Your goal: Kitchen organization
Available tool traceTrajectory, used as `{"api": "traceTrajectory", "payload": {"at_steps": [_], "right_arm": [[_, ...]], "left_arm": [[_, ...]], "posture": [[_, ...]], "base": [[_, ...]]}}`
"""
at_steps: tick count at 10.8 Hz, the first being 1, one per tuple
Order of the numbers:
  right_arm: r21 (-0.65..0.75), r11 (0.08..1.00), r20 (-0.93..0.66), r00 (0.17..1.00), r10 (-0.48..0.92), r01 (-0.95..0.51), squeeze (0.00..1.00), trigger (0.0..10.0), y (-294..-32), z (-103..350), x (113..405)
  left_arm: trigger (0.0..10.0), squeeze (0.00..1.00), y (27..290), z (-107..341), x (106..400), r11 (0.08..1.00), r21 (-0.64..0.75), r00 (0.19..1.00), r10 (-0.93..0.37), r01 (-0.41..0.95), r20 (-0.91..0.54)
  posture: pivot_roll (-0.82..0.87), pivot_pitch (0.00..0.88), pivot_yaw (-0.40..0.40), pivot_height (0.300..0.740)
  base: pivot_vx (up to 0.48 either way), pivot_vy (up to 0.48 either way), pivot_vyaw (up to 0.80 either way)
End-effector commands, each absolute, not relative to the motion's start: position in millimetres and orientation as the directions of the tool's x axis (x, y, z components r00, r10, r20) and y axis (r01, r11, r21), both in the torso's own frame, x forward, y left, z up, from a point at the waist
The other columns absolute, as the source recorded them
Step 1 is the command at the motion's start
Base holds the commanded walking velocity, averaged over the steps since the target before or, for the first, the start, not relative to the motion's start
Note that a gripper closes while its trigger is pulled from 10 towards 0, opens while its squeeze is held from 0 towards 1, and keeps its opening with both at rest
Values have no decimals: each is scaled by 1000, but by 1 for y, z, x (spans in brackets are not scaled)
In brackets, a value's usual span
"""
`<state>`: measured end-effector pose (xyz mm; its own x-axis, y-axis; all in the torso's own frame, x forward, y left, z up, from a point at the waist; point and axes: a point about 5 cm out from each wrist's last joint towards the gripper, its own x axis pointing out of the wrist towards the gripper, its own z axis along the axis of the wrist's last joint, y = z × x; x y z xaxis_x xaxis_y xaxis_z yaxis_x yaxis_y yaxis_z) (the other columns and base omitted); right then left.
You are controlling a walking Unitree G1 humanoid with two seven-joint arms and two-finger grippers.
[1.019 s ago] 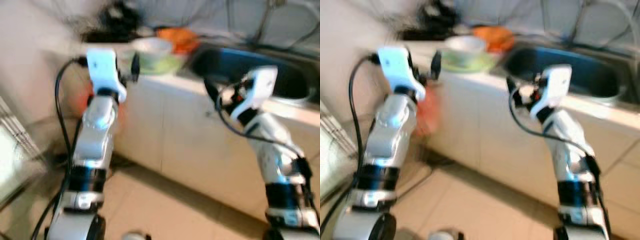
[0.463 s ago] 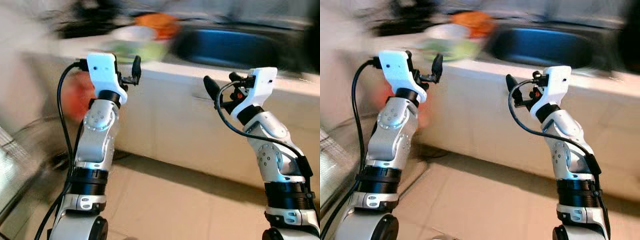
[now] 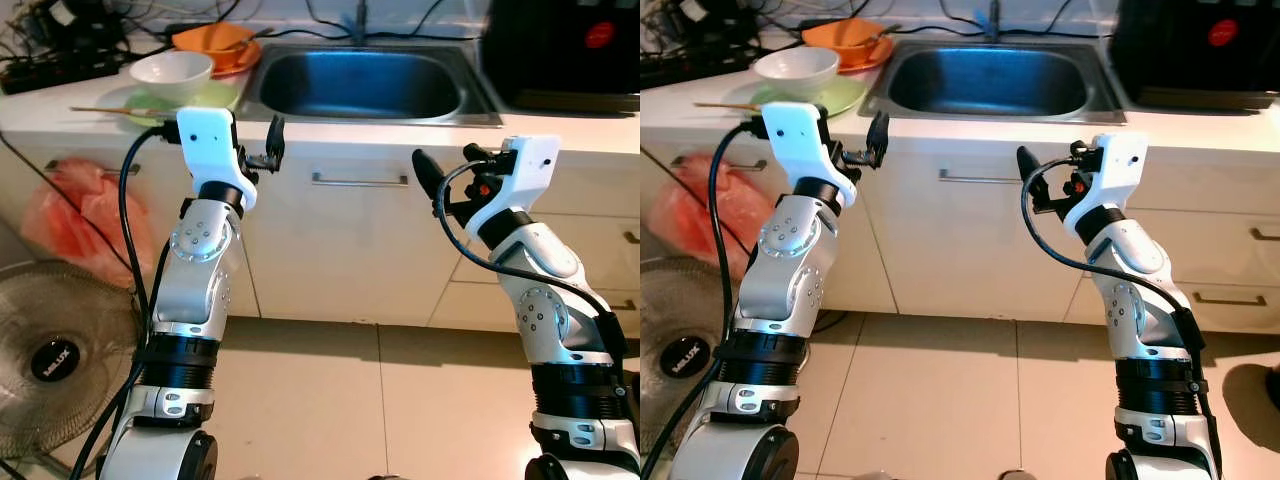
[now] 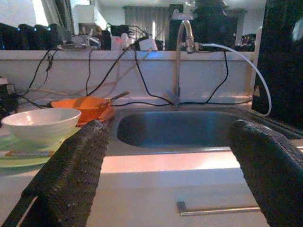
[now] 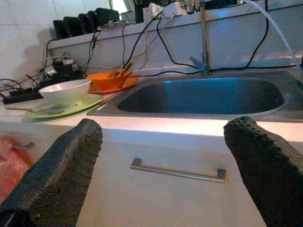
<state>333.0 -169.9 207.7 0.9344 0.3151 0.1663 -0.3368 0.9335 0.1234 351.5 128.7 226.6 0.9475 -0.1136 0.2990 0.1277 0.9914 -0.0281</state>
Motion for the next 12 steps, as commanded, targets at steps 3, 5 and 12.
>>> {"api": "traceTrajectory", "payload": {"at_steps": [3,5,12], "right_arm": [[113,933,175,931,320,-342,1000,10000,-168,211,334],[112,934,175,932,319,-340,1000,10000,-168,210,334],[111,935,175,933,316,-337,1000,10000,-167,209,335]], "left_arm": [[10000,0,133,229,354,993,-39,949,-98,115,300],[10000,0,130,229,352,987,-29,941,-139,155,308],[10000,0,131,232,352,988,-21,937,-139,154,320]], "posture": [[3,36,39,740],[2,35,43,740],[4,32,46,740]], "base": [[0,187,0],[0,0,0],[466,0,0]]}}
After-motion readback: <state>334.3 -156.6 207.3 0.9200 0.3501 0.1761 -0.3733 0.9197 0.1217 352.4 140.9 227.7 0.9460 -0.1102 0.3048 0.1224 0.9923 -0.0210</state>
